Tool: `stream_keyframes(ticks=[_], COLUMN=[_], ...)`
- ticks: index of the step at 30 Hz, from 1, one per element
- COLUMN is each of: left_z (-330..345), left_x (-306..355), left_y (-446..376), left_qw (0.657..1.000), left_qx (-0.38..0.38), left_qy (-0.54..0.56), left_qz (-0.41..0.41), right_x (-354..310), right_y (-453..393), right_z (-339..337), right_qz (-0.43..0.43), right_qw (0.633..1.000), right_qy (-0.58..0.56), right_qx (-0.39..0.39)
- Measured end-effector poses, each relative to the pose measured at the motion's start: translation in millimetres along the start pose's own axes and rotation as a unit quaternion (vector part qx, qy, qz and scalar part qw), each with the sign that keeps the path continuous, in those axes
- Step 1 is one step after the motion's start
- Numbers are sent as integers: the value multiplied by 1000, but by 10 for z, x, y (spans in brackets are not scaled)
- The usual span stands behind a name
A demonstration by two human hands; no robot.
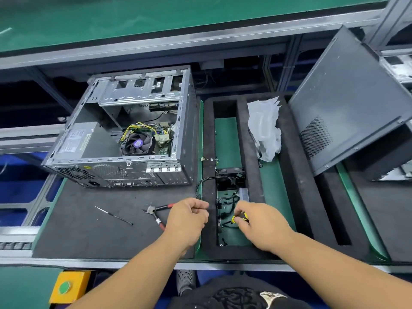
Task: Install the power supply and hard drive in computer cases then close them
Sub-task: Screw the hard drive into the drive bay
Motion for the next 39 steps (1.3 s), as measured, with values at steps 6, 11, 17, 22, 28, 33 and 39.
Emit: stream_keyframes(ticks=[6,11,17,22,28,33,39], left_z=[58,200,208,97,46,-85,-61], left_x=[41,110,132,59,146,172,57], left_y=[-113,-179,-234,-214,-128,-137,-93], left_qw=[990,967,970,990,929,922,934], left_qx=[-69,-131,-77,-18,-44,-45,-45], left_qy=[-115,-198,-210,-132,305,312,275], left_qz=[46,93,99,48,-205,-223,-223], right_x=[95,134,129,179,-46,-113,9], right_y=[83,68,-3,-28,-205,-336,-305], right_z=[-355,-640,-660,-511,-159,-2,-50], right_qz=[73,105,131,136,-5,-19,11], right_qw=[985,937,918,950,997,997,997], right_qy=[-140,-316,-353,-254,-9,50,30], right_qx=[62,108,126,120,75,56,68])
Point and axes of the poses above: each hand's wrist, its own y-axis away from the middle knuckle, its own z-axis out of the palm, x = y × z, the point moved 1 cm from there along -y, towards the middle knuckle, and after that the axes turned 3 degrees about x, right-handed, at the moved point
